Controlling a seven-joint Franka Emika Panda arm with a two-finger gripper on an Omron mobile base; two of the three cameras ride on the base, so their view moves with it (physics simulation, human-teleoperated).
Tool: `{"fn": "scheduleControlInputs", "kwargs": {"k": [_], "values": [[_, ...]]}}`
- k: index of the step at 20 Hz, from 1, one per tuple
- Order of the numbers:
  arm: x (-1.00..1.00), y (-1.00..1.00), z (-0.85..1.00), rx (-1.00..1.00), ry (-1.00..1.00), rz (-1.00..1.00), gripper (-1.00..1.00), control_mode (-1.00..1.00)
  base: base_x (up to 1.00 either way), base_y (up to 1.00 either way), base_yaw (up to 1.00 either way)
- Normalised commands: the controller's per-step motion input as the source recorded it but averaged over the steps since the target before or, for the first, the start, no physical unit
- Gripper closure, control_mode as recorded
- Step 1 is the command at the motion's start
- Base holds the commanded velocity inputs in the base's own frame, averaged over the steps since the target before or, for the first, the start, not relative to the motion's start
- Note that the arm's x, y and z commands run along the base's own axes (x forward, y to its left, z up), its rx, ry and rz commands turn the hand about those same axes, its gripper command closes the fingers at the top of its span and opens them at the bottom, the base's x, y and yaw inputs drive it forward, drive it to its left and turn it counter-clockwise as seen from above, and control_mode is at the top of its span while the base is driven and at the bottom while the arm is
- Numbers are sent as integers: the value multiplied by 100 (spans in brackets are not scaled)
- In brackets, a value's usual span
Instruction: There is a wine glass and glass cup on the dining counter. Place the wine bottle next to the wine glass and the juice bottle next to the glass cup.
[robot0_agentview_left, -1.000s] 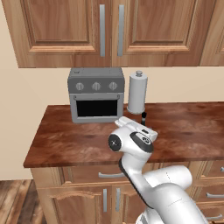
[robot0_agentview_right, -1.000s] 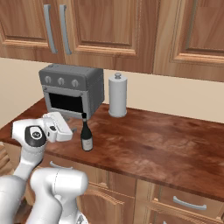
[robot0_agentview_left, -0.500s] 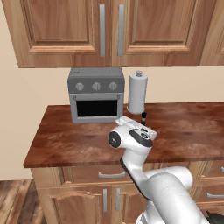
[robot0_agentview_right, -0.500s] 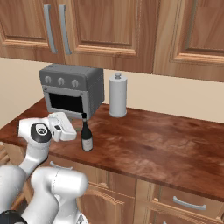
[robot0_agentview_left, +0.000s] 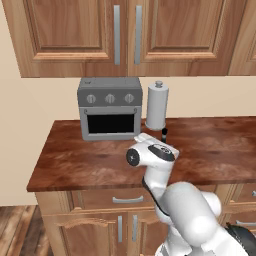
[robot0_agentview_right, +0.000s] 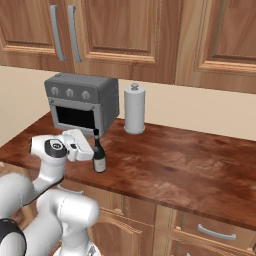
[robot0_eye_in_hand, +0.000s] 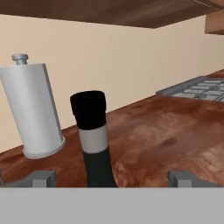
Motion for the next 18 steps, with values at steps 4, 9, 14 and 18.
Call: {"fn": "scheduleControlInputs", "kwargs": {"k": [4,9,14,18], "values": [[19,-7,-30,0,0,0,-100,-100,0,0,0],[22,-5,-25,0,0,4,-100,-100,0,0,0],[17,-6,-10,0,0,4,-100,-100,0,0,0],[2,-9,-3,0,0,2,-100,-100,0,0,0]]}}
